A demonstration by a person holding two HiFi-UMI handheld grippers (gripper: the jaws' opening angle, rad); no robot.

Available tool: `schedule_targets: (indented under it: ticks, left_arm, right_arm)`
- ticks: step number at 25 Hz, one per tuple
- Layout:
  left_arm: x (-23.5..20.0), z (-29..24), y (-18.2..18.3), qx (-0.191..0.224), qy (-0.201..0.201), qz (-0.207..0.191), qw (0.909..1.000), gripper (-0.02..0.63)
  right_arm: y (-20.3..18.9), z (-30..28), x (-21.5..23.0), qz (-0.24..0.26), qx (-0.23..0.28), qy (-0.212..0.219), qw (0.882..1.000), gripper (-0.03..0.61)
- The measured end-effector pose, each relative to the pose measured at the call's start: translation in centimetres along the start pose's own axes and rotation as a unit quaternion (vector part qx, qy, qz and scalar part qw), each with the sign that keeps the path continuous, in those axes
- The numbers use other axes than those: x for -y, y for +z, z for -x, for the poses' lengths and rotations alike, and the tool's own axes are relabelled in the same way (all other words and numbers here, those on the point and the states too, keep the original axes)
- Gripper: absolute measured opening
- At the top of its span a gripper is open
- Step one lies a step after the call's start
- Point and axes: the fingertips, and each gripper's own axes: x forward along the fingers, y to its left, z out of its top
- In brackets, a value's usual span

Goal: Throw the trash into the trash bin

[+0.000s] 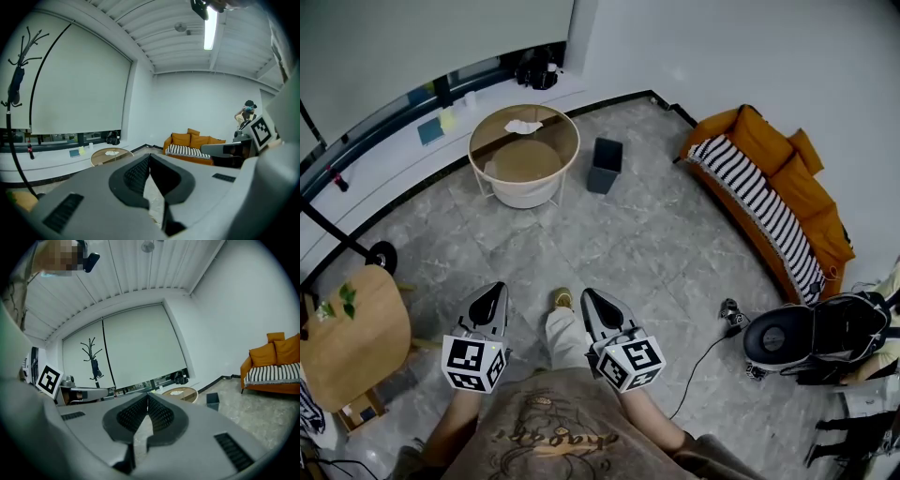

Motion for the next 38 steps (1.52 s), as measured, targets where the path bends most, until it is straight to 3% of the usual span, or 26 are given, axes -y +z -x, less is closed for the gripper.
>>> schedule_targets:
  ticks: [9,20,38]
  left_arm:
    - [-2.9,-6.9,1.5,-0.007,-0.005,-0.002,1.0,0.019]
    - [-6.0,-16.2,5.8,-0.015,-0.006,0.004,0.9999,0.019]
    - [-10.0,-27.5,10.2,-0.003,0.031,0.027,0.9992,0.019]
  right_arm:
    - [1.3,-6.1,4.3,-0.012,0.001,-0.005,1.0,0.018]
    - [5.5,-14.2,10.0,-0.01,-0.009,0.011,1.0,0.018]
    - [9.8,-24.8,17.9,-0.008,-0.029,0.051,0.998,0.018]
